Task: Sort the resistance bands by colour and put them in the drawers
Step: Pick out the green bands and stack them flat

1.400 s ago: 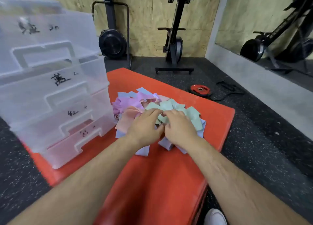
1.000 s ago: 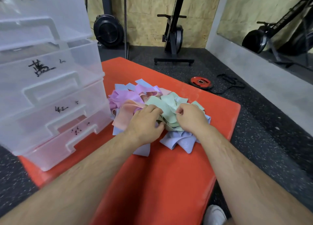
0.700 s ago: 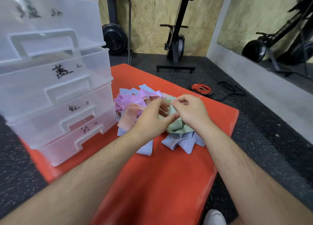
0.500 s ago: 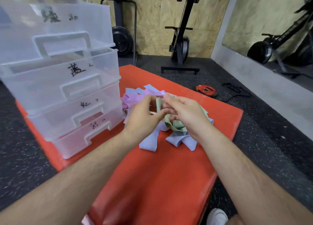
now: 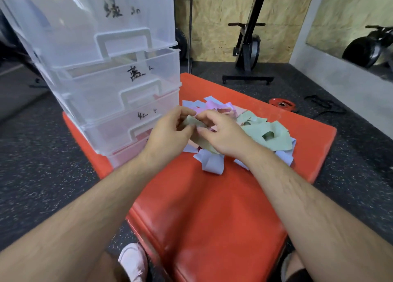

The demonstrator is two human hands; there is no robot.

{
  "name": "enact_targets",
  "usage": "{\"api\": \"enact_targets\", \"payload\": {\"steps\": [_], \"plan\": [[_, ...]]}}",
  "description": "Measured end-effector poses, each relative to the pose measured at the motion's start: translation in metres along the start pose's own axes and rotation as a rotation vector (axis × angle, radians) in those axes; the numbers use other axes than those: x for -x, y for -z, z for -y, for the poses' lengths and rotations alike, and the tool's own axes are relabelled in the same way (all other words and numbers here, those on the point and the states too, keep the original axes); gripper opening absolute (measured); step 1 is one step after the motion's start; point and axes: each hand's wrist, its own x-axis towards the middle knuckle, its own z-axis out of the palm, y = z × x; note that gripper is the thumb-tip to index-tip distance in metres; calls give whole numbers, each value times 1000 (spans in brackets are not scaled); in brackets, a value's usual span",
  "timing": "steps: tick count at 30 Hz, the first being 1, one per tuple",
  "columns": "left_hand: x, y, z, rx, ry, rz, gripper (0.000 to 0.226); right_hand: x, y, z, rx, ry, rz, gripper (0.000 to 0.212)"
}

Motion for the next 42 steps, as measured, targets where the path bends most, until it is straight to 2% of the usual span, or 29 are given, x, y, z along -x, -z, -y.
{"api": "enact_targets", "payload": {"steps": [3,7,10,14,18,20,23,25,28,30,34,39,42], "plan": [[5,8,-3,-21,-16,-30,16,-1,-1,9,3,34,17,9],[10,19,-7,89,34,-95,13,4,10,5,88,25,142,9],[14,29,-8,204,69,-152,13,12,23,-10,220,-48,225,23],[23,43,-6,300,132,-215,10,30,48,-26,386,-161,251,31],[34,51,15,321,278,-203,9,57,82,-38,434,-264,275,20],[39,50,30,265,385,-149,5,73,94,-53,344,-365,297,17],[49,43,53,179,515,10,13,97,97,-74,150,-479,286,11],[57,34,67,127,544,104,16,111,90,-81,60,-540,280,17],[66,24,83,-49,530,144,13,124,78,-90,15,-581,213,31],[70,19,87,-105,523,133,18,128,71,-98,101,-554,159,32],[75,11,93,-208,462,151,27,137,59,-105,298,-497,120,16],[77,8,100,-424,360,188,27,144,53,-104,409,-424,192,7],[71,8,100,-509,382,259,20,139,58,-101,460,-449,257,8]]}}
